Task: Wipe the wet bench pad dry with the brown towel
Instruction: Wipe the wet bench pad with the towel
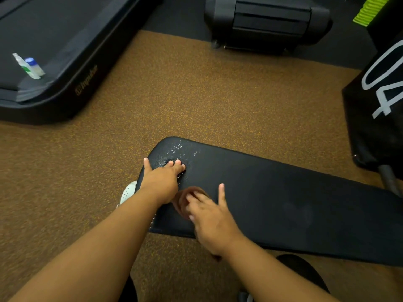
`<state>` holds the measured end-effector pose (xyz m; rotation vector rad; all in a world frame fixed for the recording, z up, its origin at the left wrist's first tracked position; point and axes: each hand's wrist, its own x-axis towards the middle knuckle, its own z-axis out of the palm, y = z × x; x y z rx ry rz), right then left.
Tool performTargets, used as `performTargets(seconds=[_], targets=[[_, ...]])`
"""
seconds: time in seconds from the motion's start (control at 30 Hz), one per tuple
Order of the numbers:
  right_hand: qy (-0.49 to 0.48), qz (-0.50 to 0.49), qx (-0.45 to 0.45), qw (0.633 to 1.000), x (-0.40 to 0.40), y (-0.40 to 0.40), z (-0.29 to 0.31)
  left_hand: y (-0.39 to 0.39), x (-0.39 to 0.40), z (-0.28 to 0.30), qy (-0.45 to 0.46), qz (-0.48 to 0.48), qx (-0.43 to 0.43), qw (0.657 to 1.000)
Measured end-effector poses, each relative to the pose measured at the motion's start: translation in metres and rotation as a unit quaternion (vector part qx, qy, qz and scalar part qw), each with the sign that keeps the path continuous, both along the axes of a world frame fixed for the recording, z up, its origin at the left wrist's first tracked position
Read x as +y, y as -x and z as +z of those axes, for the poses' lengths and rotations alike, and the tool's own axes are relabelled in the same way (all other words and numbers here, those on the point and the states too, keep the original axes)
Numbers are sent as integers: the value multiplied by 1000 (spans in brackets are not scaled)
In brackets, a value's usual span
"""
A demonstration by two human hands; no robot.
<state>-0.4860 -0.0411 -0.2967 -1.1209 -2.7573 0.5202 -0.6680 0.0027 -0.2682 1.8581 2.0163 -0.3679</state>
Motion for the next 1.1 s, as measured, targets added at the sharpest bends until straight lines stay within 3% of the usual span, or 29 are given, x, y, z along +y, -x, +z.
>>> performTargets(seconds=[0.13,0.2,0.33,0.37,0.4,0.53,0.6,0.67,0.77,0.9,1.0,1.1], targets=[[34,204,-1,978,-30,-1,-1,0,0,0,-3,-1,4,1000],[9,216,11,976,-16,-19,0,1,0,0,2,-3,3,1000],[-6,-66,8,998,11,-23,3,1,1,-1,3,3,1,1000],[-8,-95,-1,995,6,-14,1,1,1,-2,3,4,1,1000],[-10,-82,-3,997,-2,-5,-2,0,0,-2,3,4,2,1000],[56,131,6,990,-38,-8,-4,0,1,1,3,8,-1,1000],[28,160,8,987,-30,-36,-5,0,0,1,1,8,-4,1000],[-11,109,-14,994,-11,-61,-6,1,0,0,0,8,-4,1000],[-26,-63,-56,996,30,-80,-2,1,-1,0,0,8,-4,1000],[2,-236,-2,972,84,-59,16,-2,0,6,7,-6,1,1000],[31,-284,58,956,110,-24,19,-4,0,11,14,-17,10,1000],[62,-264,-15,962,111,-2,2,-5,-1,10,4,-10,-3,1000]])
